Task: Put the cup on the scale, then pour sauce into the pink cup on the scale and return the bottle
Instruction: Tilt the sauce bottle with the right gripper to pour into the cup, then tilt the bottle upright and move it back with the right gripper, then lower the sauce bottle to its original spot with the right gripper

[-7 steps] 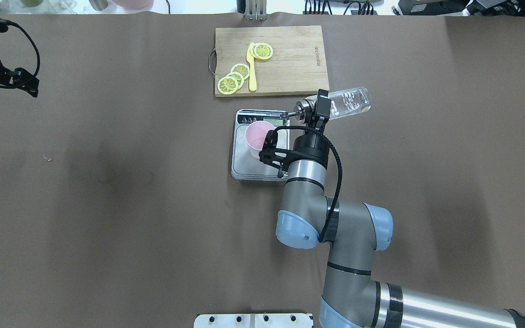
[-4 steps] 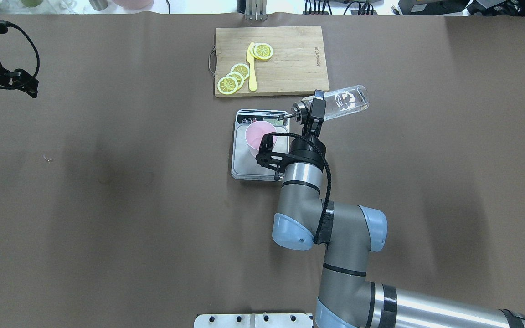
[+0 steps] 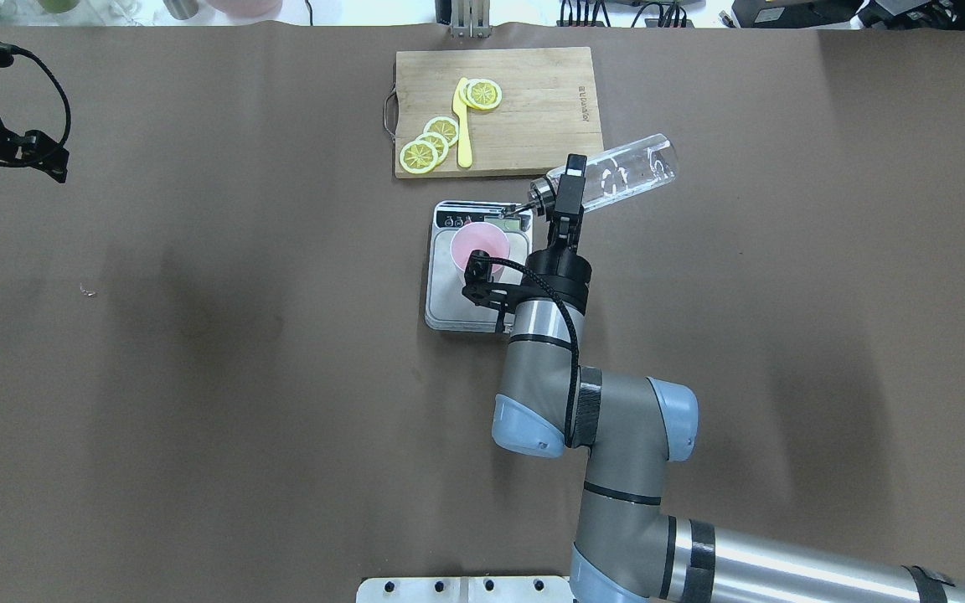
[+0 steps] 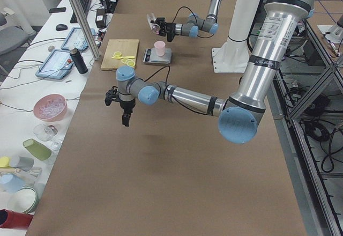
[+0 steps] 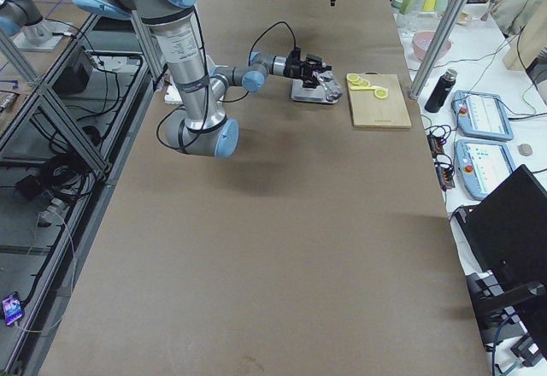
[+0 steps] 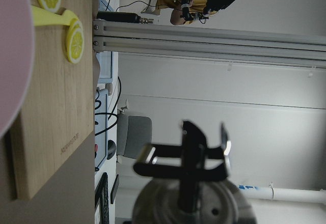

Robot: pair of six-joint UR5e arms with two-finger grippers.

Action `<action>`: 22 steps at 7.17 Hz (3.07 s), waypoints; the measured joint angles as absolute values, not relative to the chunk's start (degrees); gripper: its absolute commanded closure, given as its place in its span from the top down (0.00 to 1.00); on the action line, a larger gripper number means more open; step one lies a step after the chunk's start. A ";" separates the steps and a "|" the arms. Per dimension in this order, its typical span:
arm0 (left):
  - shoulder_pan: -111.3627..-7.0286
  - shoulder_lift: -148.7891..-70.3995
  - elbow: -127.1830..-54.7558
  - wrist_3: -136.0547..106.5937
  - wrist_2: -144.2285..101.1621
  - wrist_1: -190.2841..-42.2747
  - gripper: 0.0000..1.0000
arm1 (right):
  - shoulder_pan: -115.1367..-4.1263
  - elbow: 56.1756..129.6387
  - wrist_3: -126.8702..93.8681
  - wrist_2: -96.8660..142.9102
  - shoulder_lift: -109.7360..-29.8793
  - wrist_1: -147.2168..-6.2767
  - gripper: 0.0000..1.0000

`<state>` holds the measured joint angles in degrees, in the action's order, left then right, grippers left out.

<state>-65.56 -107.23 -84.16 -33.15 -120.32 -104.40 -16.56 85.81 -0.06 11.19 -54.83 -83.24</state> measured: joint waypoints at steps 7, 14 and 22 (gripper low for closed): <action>-65.65 -108.63 -82.89 -33.30 -120.01 -104.68 0.99 | -16.51 85.93 -0.82 14.88 -55.83 -71.75 0.00; -65.77 -110.92 -84.00 -33.78 -118.81 -104.51 0.99 | -27.74 103.87 -20.32 44.32 -71.40 -59.92 0.00; -65.96 -111.26 -85.68 -34.00 -116.21 -104.41 0.99 | -44.21 99.76 -55.93 76.17 -84.27 -40.06 0.00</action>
